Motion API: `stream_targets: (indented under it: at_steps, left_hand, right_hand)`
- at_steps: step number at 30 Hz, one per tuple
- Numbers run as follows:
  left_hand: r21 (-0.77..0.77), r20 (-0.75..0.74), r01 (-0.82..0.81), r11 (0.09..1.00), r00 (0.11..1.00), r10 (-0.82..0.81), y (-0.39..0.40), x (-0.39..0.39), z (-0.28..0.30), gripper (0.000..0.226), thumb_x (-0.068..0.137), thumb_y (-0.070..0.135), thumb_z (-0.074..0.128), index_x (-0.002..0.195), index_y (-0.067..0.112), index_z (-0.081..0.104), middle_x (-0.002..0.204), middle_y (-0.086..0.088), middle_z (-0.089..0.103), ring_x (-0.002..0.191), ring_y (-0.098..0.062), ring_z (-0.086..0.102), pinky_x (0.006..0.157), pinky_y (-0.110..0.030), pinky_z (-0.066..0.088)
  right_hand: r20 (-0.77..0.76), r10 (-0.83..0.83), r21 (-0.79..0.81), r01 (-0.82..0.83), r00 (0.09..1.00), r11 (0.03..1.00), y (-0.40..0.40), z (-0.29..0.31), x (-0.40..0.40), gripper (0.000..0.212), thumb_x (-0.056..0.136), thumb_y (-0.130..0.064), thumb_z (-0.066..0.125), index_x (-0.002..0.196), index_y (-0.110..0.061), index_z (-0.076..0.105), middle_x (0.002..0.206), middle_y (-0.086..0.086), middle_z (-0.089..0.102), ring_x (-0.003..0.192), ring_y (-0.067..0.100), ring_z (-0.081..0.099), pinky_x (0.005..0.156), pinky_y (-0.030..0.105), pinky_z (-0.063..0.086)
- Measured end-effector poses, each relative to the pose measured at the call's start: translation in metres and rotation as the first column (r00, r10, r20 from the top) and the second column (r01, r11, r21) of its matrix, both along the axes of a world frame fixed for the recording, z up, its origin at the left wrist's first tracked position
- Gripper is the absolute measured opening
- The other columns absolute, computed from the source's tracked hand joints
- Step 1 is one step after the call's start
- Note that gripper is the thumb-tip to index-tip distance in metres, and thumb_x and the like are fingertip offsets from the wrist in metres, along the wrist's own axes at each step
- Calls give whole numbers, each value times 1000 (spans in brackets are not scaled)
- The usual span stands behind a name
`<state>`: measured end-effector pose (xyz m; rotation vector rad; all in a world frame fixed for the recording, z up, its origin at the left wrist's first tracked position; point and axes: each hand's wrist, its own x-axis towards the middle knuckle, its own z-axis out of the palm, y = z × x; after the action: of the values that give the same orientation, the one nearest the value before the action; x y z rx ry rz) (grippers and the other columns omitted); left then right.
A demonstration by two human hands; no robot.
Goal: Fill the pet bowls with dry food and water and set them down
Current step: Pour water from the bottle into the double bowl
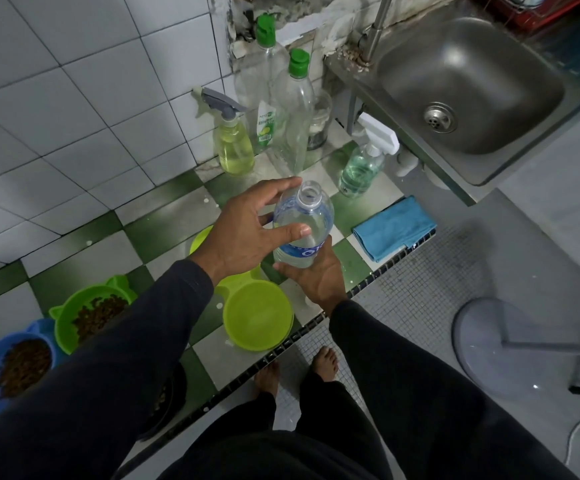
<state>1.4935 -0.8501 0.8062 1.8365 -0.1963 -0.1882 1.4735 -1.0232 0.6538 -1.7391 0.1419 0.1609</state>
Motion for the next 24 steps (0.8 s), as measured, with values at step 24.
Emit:
stream_targets:
  at_steps: [24]
  left_hand:
    - [-179,51,-20,984,998,29,5,-23,26,71,80,34,87,143,18,60,137,6,66,131,-11,59,97,-37,59]
  right_hand:
    - [61,-5,-287,22,998,958,-8,52,-22,75,60,-41,95,120,-31,51,107,-14,70,95,-6,66,77,12,53]
